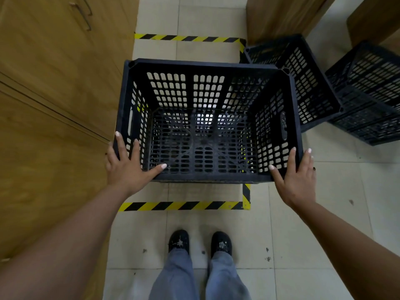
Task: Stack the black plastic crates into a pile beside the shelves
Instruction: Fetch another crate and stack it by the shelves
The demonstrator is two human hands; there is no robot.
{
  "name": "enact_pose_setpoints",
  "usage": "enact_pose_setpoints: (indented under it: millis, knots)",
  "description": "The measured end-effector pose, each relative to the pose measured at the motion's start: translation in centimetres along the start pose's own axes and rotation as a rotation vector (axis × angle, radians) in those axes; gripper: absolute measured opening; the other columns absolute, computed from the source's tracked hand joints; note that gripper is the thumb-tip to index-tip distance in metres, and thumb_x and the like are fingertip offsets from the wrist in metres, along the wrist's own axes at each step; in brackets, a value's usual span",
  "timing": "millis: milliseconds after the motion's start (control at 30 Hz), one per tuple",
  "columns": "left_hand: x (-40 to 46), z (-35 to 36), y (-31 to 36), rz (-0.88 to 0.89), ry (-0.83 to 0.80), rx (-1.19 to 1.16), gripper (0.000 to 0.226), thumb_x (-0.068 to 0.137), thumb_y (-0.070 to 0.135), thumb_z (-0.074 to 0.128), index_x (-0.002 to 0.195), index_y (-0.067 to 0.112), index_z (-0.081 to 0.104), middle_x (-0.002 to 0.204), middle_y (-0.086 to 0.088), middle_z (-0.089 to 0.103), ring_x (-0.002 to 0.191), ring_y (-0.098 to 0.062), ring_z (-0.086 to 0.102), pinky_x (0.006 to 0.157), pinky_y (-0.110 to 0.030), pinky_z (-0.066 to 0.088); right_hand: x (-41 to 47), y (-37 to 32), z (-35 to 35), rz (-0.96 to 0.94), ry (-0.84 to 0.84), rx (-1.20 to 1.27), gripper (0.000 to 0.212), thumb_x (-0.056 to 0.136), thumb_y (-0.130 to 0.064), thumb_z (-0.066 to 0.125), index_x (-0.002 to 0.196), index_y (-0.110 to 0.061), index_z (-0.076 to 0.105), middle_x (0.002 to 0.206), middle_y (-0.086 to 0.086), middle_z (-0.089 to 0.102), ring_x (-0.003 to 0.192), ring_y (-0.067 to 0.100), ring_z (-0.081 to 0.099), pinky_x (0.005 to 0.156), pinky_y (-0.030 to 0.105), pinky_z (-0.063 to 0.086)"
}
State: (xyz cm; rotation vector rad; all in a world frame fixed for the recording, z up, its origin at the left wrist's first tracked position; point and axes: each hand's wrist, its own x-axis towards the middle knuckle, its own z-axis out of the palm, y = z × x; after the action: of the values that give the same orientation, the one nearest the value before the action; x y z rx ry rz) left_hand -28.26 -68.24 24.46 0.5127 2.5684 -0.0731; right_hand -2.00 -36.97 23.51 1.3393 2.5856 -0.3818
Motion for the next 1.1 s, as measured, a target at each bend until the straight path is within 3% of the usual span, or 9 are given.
enact_pose_setpoints:
  millis: [100,200,333,467,667,900,1100]
  knots:
    - [-0.3,-0.5,-0.2,0.037,-0.015,0.027,0.121,0.059,0.096,0.016,0.151,0.024,-0.016,0.152,-0.013,-0.036,0.141,-0.036,-0.026,0.116,-0.054,-0.006,-0.1,0.1,-0.3,-0.009,-0.035,-0.051,0.088,0.084,-0.076,0.017,0.152,-0.022,-0.002,0.159,0.016,-0.014,0.146,0.027,-0.013,0.118,0.048,-0.002]
    - [0.5,-1.9,-0.3,0.076,0.059,0.034,0.123,0.060,0.095,0.019,0.150,0.019,-0.017,0.156,-0.015,-0.027,0.142,-0.029,-0.029,0.115,-0.050,-0.010,0.8,0.1,-1.3,-0.166,0.007,-0.106,0.091,0.081,-0.077,0.014,0.152,-0.022,-0.004,0.160,0.012,-0.012,0.146,0.023,-0.016,0.118,0.043,-0.005]
    - [3.8,-4.0,-0.3,0.068,0.110,-0.065,0.123,0.064,0.090,0.026,0.150,0.012,-0.016,0.157,-0.012,-0.025,0.144,-0.025,-0.023,0.118,-0.048,0.001,4.2,-0.4,-2.1,-0.253,0.046,-0.107,0.097,0.079,-0.080,0.013,0.152,-0.016,0.002,0.160,0.012,-0.007,0.146,0.020,-0.014,0.119,0.042,0.001]
    - [7.1,-4.2,-0.1,0.090,0.129,-0.038,0.121,0.067,0.087,0.027,0.150,0.008,-0.015,0.157,-0.011,-0.025,0.145,-0.022,-0.021,0.119,-0.045,0.001,7.4,-0.7,-2.1,-0.274,0.042,-0.132,0.099,0.079,-0.080,0.011,0.152,-0.014,0.002,0.159,0.012,-0.009,0.146,0.021,-0.015,0.120,0.043,0.004]
    - [7.2,-2.1,-0.8,0.117,0.282,-0.108,0.103,0.083,0.074,0.037,0.152,0.009,-0.003,0.160,-0.005,-0.015,0.147,-0.019,-0.009,0.119,-0.045,0.013,7.7,-0.7,-1.8,-0.272,0.042,-0.123,0.094,0.084,-0.076,0.015,0.152,-0.011,0.015,0.159,0.016,-0.001,0.148,0.027,-0.006,0.118,0.047,0.012]
    - [7.6,-2.3,-0.6,0.098,0.226,-0.012,0.110,0.073,0.080,0.026,0.153,0.010,-0.001,0.159,-0.005,-0.023,0.147,-0.021,-0.015,0.114,-0.047,0.017,8.1,-0.7,-2.1,-0.319,0.036,-0.126,0.091,0.086,-0.074,0.017,0.148,-0.009,0.029,0.158,0.019,0.001,0.148,0.031,-0.003,0.119,0.039,0.005]
    - [7.5,-2.8,-0.3,0.085,0.184,0.005,0.108,0.074,0.079,0.027,0.152,0.008,0.009,0.160,-0.010,-0.017,0.147,-0.024,-0.010,0.106,-0.055,0.032,8.2,-0.9,-2.3,-0.303,0.025,-0.153,0.093,0.085,-0.075,0.013,0.144,-0.007,0.038,0.158,0.020,0.000,0.147,0.032,-0.003,0.117,0.048,0.015]
